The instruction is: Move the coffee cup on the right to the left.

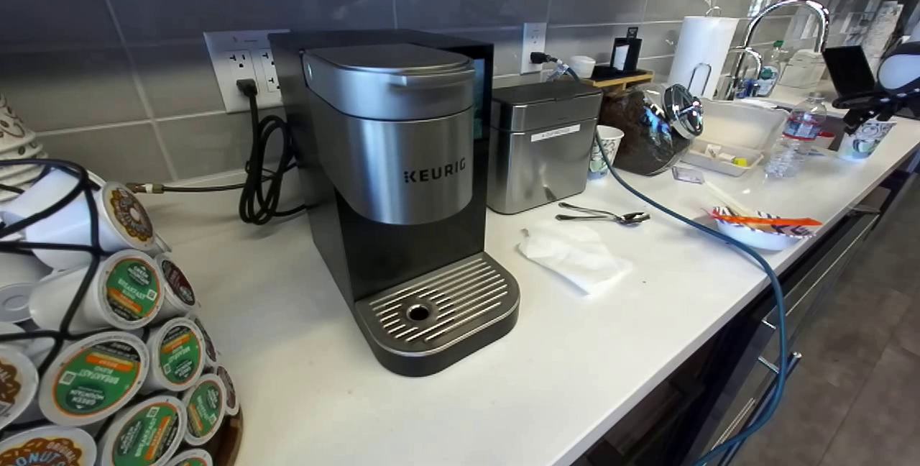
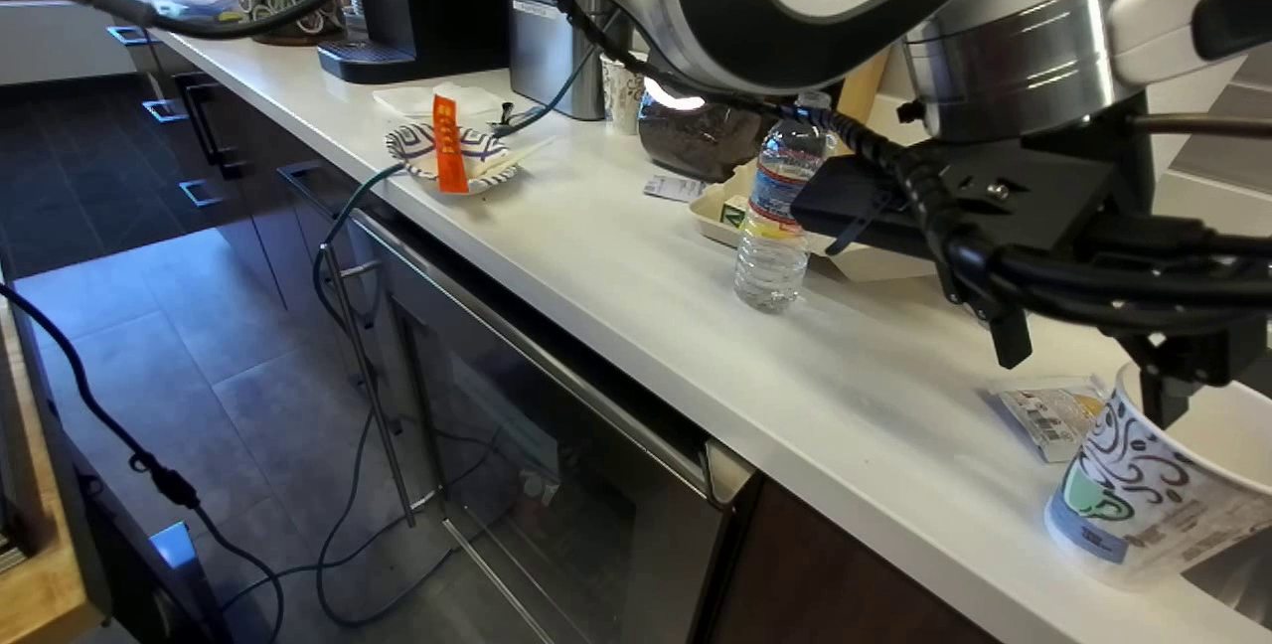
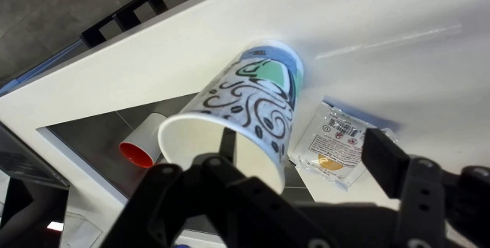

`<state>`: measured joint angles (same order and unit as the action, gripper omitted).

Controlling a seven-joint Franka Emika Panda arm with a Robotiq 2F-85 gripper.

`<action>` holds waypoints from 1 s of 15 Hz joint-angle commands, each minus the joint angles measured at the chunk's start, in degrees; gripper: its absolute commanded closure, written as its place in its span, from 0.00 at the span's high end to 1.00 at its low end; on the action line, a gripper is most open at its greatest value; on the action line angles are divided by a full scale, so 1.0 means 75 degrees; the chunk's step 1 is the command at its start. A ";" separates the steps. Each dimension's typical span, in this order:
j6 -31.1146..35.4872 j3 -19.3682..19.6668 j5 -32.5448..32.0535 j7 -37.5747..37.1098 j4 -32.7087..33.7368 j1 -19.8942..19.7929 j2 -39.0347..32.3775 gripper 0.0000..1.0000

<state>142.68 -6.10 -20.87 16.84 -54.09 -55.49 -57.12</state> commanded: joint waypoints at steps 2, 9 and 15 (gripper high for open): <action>-0.0012 -0.0022 0.0002 0.0123 0.0268 0.0014 -0.0233 0.42; -0.0054 -0.0019 0.0023 0.0039 0.0253 0.0031 -0.0119 0.00; -0.1600 -0.0935 0.0559 0.1352 -0.0742 -0.0419 0.1301 0.01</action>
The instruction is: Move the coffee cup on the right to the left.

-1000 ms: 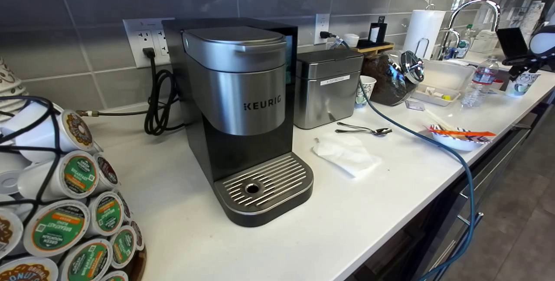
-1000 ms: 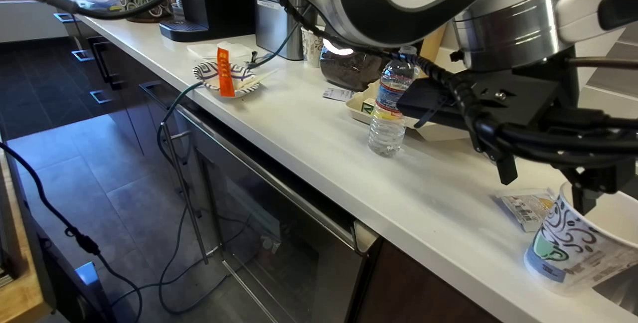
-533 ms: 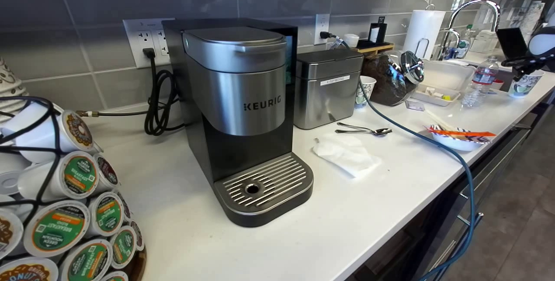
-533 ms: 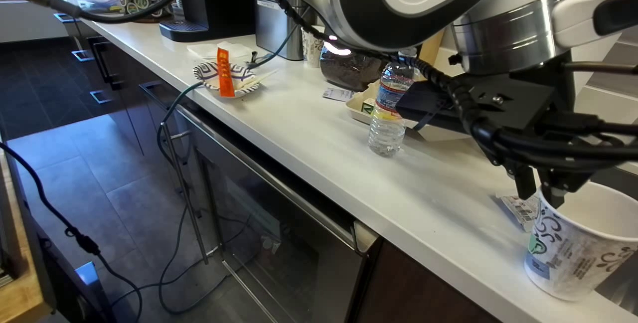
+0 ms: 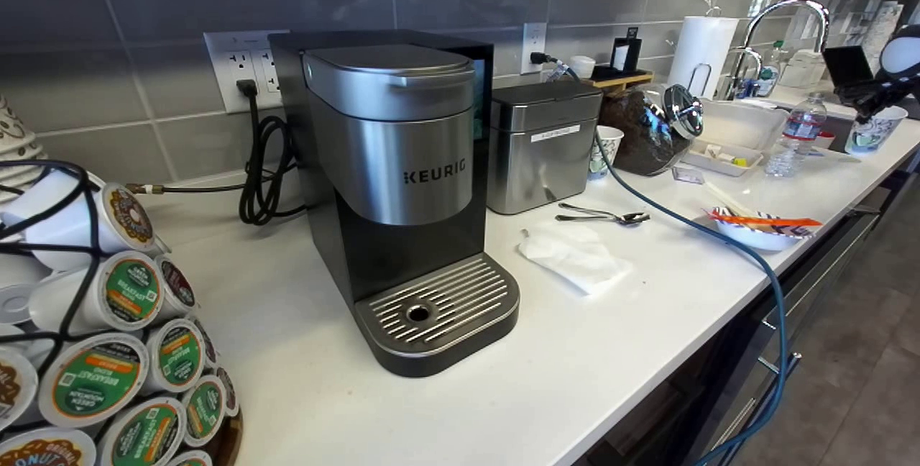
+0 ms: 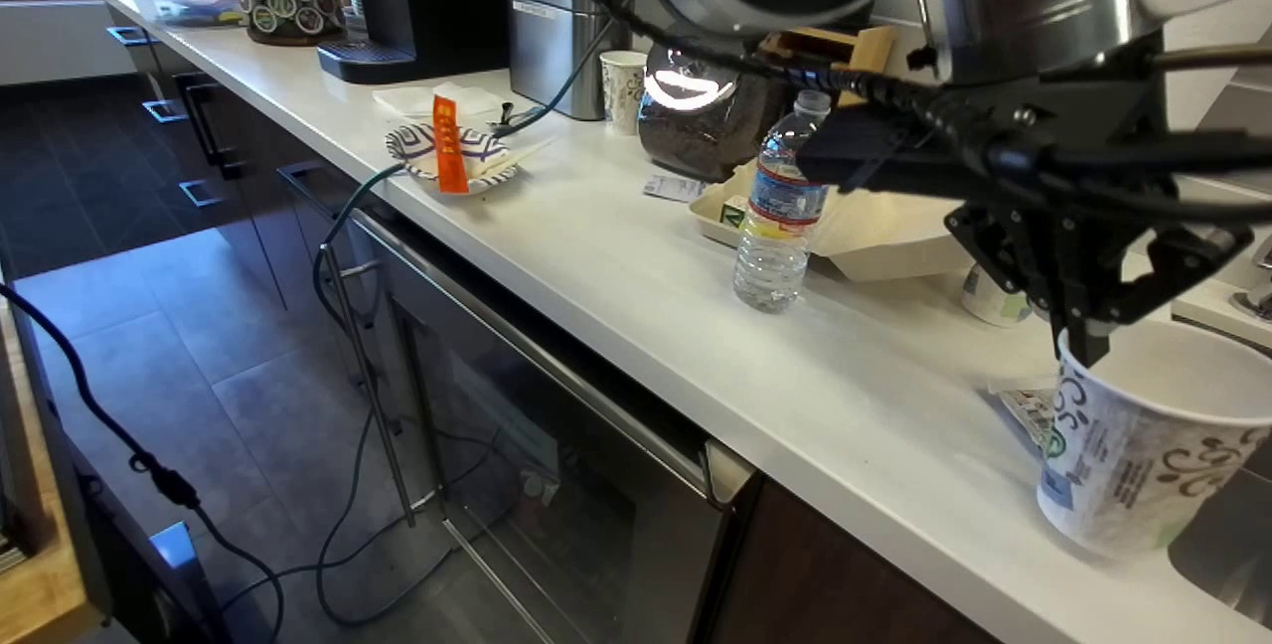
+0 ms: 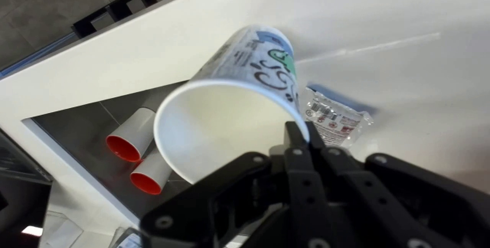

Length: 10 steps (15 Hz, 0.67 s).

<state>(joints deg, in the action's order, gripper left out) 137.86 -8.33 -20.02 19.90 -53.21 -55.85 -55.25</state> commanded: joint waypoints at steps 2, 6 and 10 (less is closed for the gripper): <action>-0.1742 -0.1115 0.0759 0.1615 -0.1148 -0.0693 0.1737 0.01; -0.3286 -0.1895 0.1487 0.2813 -0.1513 -0.1359 0.3046 0.01; -0.5052 -0.2501 0.2423 0.3961 -0.2238 -0.2073 0.4486 0.01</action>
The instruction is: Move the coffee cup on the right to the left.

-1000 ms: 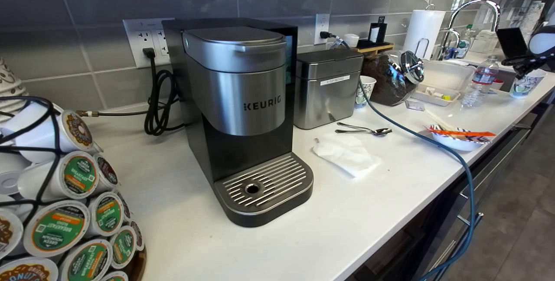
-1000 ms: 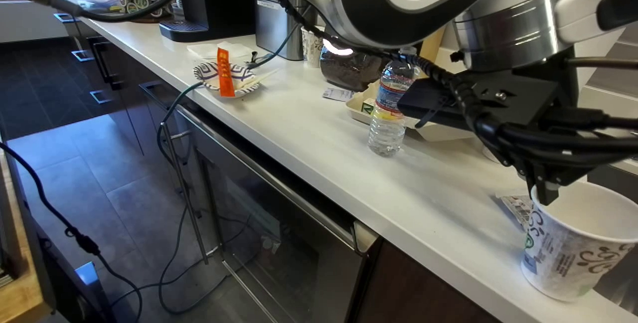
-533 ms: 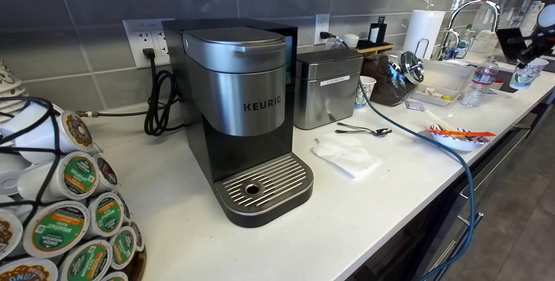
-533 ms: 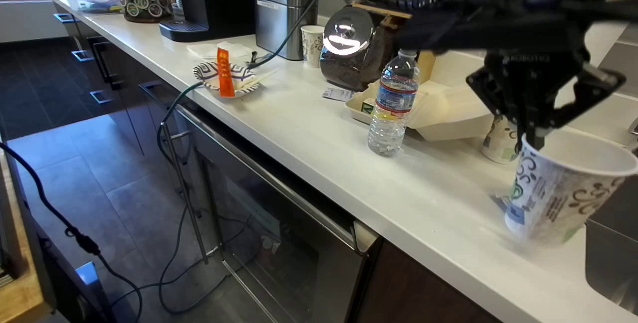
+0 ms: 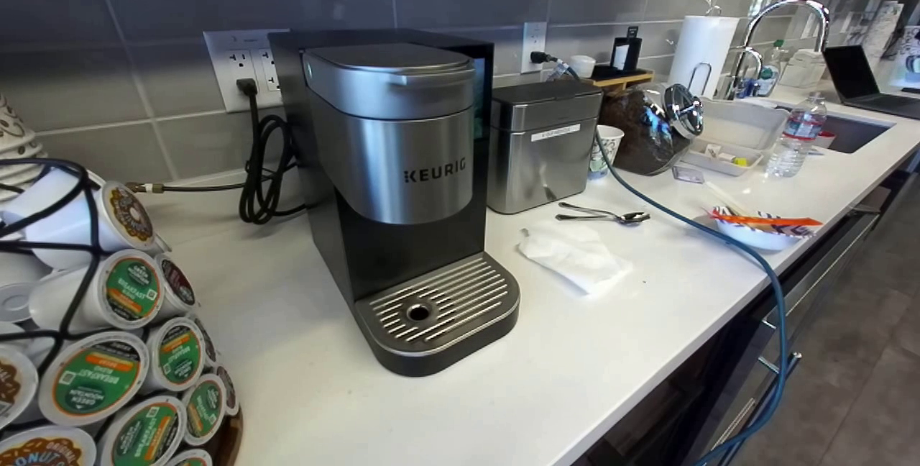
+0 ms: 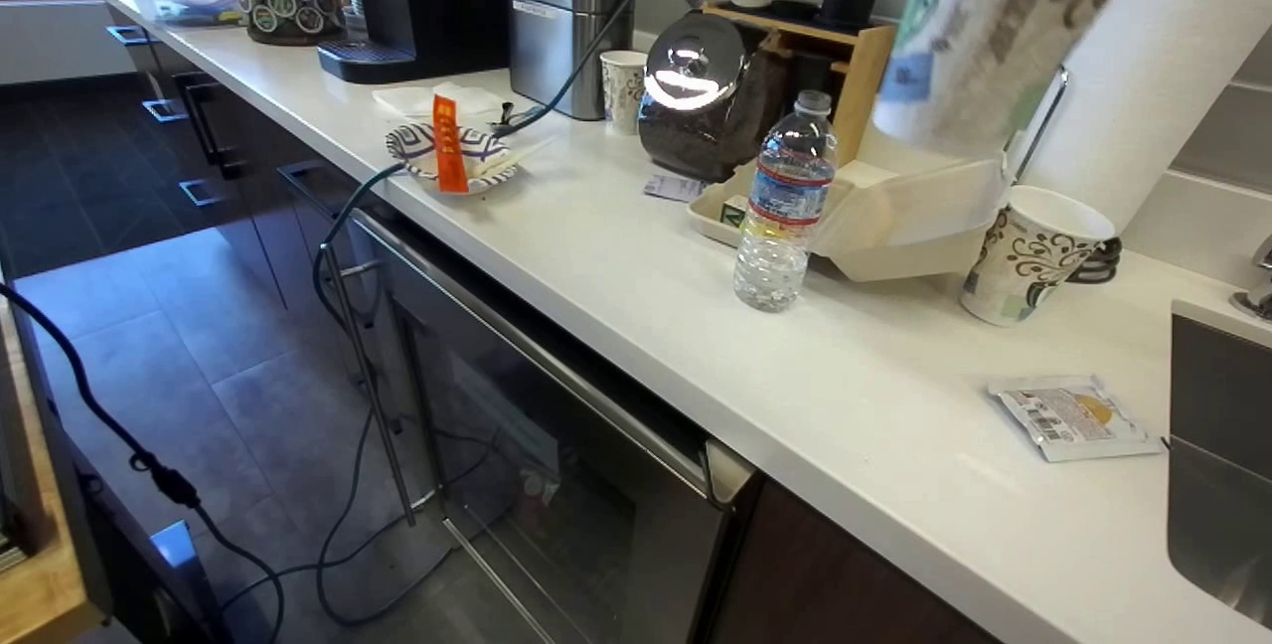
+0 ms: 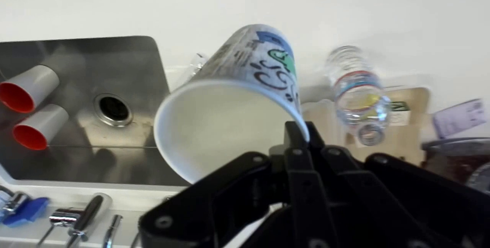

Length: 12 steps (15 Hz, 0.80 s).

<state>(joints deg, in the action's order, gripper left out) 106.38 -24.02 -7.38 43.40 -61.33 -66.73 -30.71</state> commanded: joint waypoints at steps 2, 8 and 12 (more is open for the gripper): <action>-0.1761 -0.0609 0.1246 0.1358 -0.1544 -0.0942 0.1928 0.01; -0.2184 -0.0561 0.1251 0.1269 -0.1144 -0.0838 0.2078 0.04; -0.1989 -0.0665 0.1357 0.1565 -0.1562 -0.0836 0.2109 0.01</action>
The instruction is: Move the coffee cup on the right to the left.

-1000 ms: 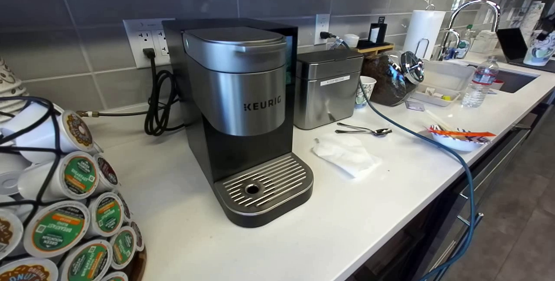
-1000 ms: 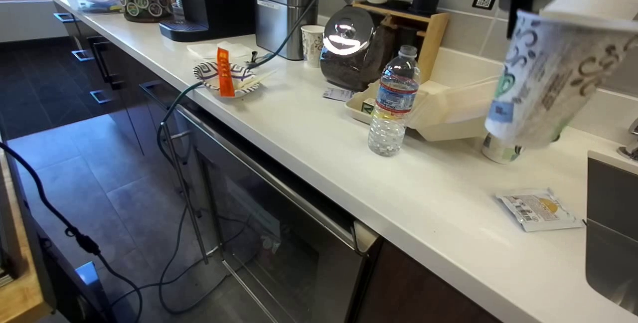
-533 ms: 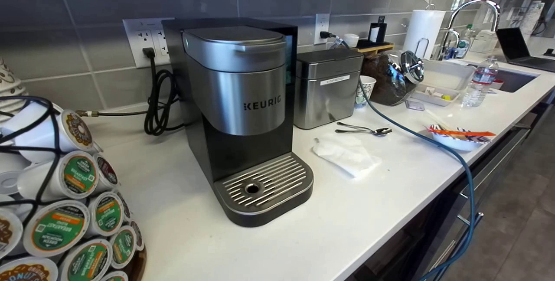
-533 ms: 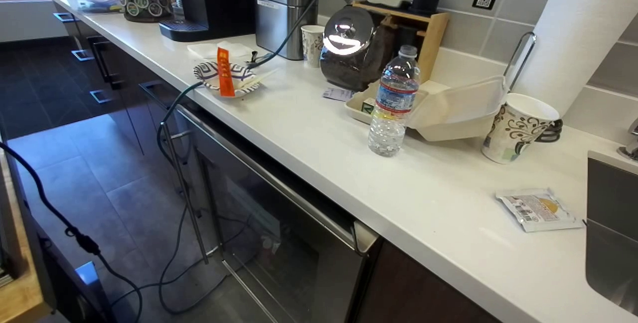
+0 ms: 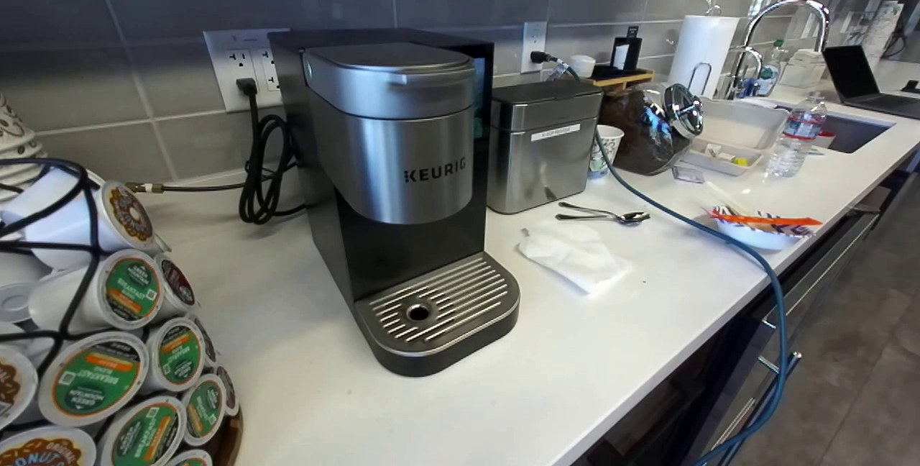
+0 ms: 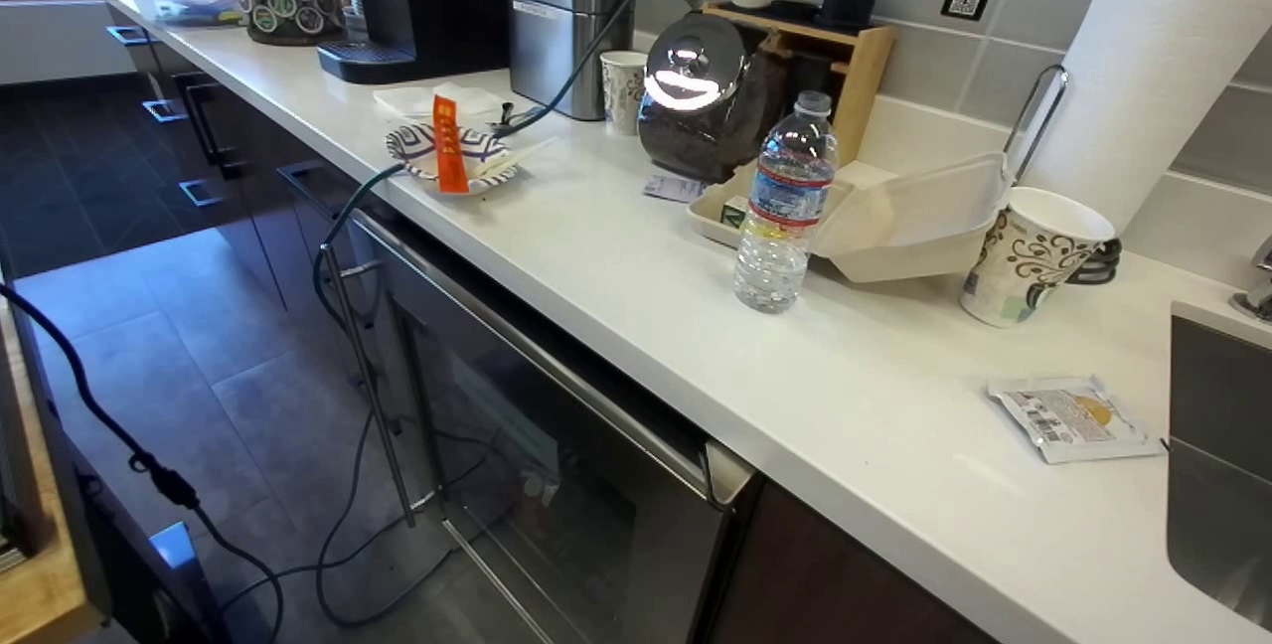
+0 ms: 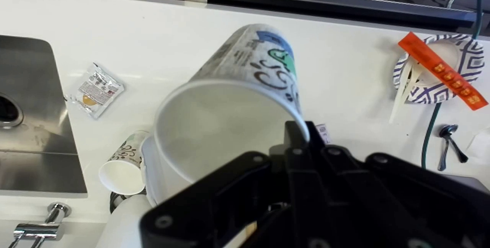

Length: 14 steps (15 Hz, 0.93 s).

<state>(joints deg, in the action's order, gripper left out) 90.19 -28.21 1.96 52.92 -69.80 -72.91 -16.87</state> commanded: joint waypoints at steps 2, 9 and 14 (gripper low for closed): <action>0.0359 -0.0296 0.0530 0.1175 -0.1247 -0.0265 0.0943 0.01; -0.0217 0.1303 0.3531 0.4369 -0.3500 0.0107 0.3666 0.01; -0.0629 0.3726 0.4080 0.5365 -0.5424 0.2785 0.5480 0.01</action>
<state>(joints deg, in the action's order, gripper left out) 84.61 -8.82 30.29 88.71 -99.27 -62.88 14.98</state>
